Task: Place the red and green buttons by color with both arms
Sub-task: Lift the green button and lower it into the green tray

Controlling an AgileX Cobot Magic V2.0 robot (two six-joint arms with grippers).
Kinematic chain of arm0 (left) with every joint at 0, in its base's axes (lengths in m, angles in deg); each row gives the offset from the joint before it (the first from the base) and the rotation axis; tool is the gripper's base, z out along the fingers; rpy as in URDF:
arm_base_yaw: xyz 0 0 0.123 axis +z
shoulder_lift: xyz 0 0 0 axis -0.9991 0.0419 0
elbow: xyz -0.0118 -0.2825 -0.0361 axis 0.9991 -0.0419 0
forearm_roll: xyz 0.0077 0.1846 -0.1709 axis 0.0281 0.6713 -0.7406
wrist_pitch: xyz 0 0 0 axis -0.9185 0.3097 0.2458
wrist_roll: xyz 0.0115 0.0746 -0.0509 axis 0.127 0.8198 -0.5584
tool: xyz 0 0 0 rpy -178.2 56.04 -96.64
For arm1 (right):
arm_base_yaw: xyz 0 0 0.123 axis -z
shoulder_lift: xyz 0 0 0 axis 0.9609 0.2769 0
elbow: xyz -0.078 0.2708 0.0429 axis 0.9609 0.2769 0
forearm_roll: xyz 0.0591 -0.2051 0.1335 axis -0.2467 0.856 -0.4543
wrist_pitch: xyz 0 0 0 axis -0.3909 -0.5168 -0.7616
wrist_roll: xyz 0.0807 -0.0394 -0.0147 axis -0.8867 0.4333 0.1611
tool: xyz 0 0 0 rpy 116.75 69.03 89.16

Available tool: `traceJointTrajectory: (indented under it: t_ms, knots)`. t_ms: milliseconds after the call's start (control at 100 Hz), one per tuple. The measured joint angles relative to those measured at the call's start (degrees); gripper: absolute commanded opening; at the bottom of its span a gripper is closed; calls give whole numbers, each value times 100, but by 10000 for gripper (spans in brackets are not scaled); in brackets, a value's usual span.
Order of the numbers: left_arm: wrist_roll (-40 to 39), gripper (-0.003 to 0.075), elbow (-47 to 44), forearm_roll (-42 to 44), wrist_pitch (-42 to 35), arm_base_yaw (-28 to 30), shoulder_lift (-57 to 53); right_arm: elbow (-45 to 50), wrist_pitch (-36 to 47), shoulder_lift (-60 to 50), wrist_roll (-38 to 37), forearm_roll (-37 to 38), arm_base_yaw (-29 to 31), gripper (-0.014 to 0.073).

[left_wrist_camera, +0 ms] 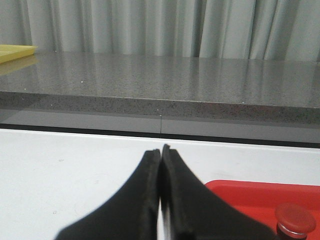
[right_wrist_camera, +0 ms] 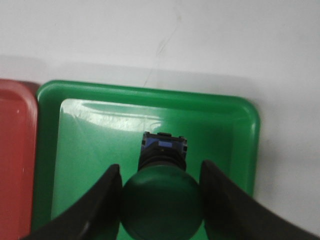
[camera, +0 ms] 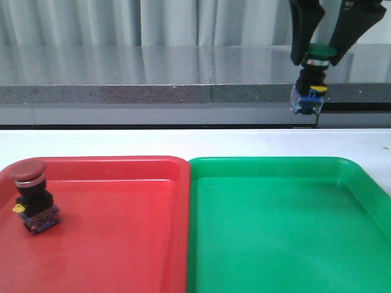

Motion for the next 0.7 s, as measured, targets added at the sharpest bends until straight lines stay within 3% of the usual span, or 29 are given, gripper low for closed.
traceJointTrajectory:
  t_ms: [360,700]
  knots:
    - [0,-20,0,0,0,0,0,1621,1082,-154,-479,56,-1027,240]
    - [0,-20,0,0,0,0,0,2473,1771,-154,-742,65,-1112,240]
